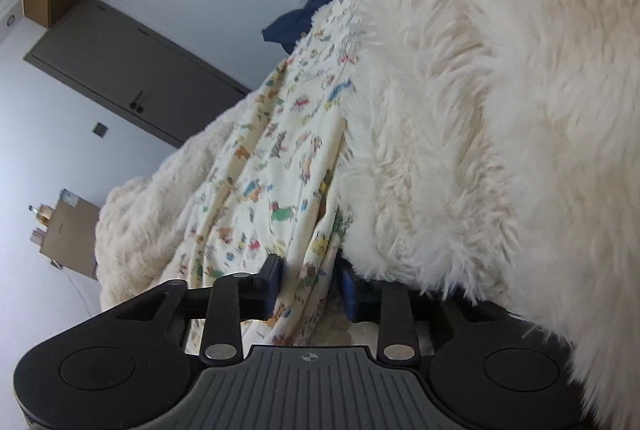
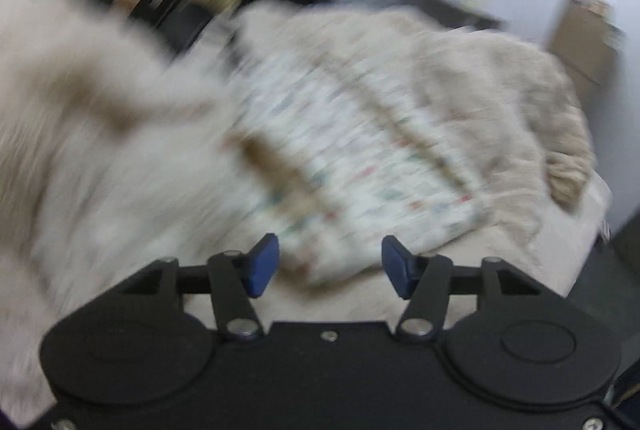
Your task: Fold clothes
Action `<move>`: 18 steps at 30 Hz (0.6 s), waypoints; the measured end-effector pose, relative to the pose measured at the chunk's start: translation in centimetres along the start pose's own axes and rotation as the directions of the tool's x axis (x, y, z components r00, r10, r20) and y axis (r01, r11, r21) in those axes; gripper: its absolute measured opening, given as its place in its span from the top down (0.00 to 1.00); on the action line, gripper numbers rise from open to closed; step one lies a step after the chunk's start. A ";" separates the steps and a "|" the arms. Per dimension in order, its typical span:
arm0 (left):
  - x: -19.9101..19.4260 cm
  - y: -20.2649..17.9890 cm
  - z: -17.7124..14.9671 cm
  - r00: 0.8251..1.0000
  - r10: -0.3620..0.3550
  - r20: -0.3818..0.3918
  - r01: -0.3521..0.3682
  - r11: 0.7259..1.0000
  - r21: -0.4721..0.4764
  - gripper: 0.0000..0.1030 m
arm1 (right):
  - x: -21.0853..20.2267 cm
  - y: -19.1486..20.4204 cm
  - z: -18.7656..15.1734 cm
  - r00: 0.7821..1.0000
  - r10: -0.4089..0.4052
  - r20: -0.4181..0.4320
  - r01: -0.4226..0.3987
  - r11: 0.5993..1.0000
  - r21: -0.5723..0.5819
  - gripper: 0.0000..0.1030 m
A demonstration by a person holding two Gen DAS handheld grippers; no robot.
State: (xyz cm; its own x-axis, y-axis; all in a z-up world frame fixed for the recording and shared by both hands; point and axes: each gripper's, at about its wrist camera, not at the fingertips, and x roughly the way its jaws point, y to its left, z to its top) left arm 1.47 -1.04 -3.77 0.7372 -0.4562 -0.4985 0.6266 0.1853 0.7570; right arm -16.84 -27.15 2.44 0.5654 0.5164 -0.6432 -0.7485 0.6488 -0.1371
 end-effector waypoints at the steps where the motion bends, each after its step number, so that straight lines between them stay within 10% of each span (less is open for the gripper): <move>1: 0.0 0.2 -0.1 1.000 0.009 0.000 -0.009 1.000 -0.004 0.53 | 0.1 -0.4 0.0 1.000 -0.007 -0.004 0.007 1.000 0.002 0.43; 6: 1.0 0.9 -0.2 0.999 0.030 -0.023 -0.029 0.999 0.046 0.65 | 3.0 -0.4 -2.3 0.976 -0.166 -0.138 0.133 0.966 -0.221 0.39; 8: 1.3 0.7 0.2 0.999 0.027 -0.033 -0.024 0.998 0.064 0.70 | 4.9 0.8 -3.9 0.956 -0.259 -0.139 0.182 0.893 -0.411 0.39; 15: 0.6 0.0 0.9 1.000 0.022 -0.016 -0.020 0.992 0.125 0.69 | 9.0 3.8 -4.4 0.973 -0.231 0.001 0.179 0.748 -0.639 0.42; 18: -1.1 3.5 -0.1 0.995 -0.100 -0.005 0.100 0.995 -0.026 0.60 | 9.1 3.9 -3.3 0.983 -0.179 -0.045 0.105 0.746 -0.657 0.65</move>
State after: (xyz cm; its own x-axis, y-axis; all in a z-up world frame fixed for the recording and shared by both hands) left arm 2.90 0.24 -0.59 0.6721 -0.4682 -0.5736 0.7034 0.1618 0.6921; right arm -15.76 -21.73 -6.41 0.6738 0.3662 -0.6418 -0.7267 0.1711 -0.6653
